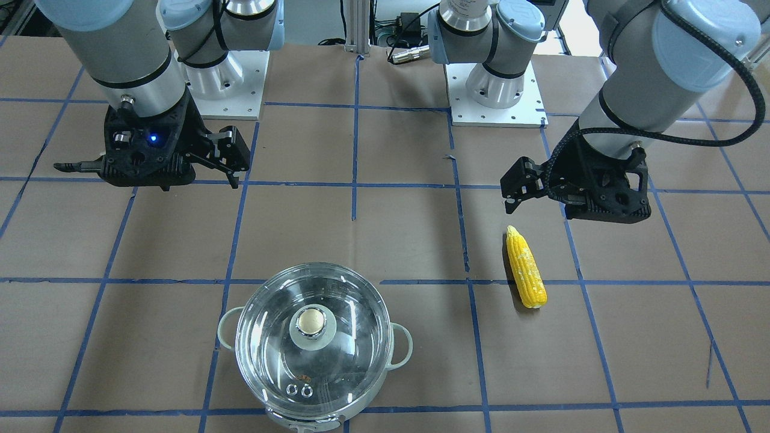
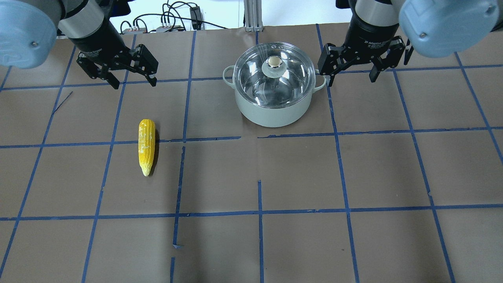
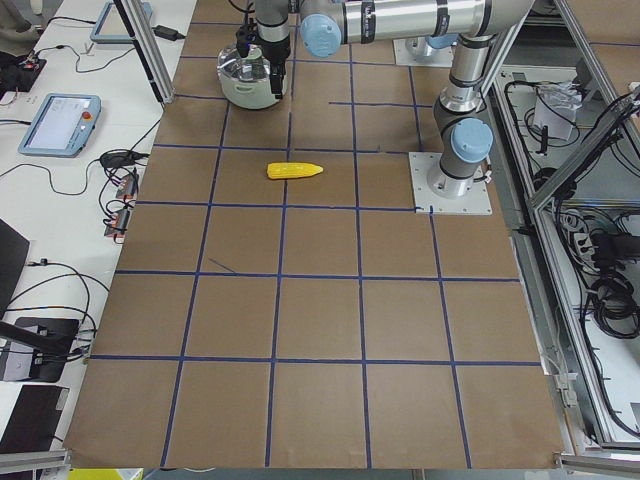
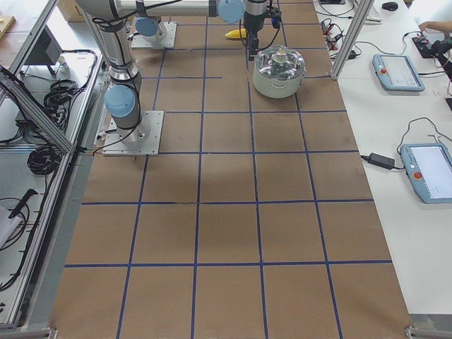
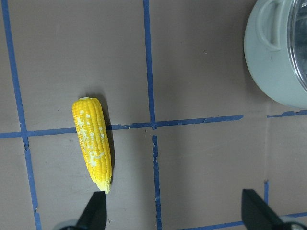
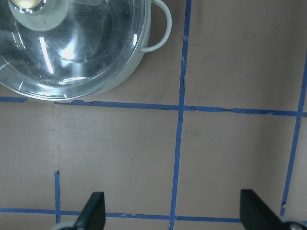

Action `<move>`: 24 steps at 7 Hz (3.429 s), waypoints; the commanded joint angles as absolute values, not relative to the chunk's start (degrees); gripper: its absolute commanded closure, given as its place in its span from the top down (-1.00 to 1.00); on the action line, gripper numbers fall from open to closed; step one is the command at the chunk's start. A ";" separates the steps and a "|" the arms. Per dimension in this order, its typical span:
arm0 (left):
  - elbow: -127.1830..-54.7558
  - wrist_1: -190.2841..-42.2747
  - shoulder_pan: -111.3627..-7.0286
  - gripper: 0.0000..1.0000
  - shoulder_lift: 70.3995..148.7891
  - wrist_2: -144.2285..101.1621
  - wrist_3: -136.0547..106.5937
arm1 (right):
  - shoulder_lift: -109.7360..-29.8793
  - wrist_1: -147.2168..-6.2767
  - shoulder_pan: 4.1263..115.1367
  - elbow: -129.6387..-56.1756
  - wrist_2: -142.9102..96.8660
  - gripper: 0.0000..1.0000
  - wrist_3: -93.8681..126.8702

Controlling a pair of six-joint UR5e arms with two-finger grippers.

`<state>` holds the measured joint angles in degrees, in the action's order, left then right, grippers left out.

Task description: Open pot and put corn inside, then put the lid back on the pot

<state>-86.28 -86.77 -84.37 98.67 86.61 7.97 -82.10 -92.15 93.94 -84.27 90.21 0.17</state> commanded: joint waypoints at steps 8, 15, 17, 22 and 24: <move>-104.37 -59.10 -77.78 1.00 108.37 89.56 5.29 | -56.25 -103.27 104.06 -66.89 90.00 0.97 14.41; -108.98 -56.07 -78.22 1.00 109.60 91.93 2.90 | -55.37 -102.83 104.59 -64.69 90.26 -0.33 16.17; -109.86 -55.47 -78.40 1.00 110.65 91.85 1.15 | -55.55 -98.47 104.42 -60.58 89.92 -0.37 15.82; -110.22 -47.20 -78.49 -0.71 111.89 92.37 1.76 | -57.49 -88.60 87.52 -58.97 92.64 -0.67 -9.07; -106.55 -49.90 -81.89 -0.94 110.75 95.09 0.36 | -57.04 -88.15 79.92 -60.11 92.46 -0.71 -19.66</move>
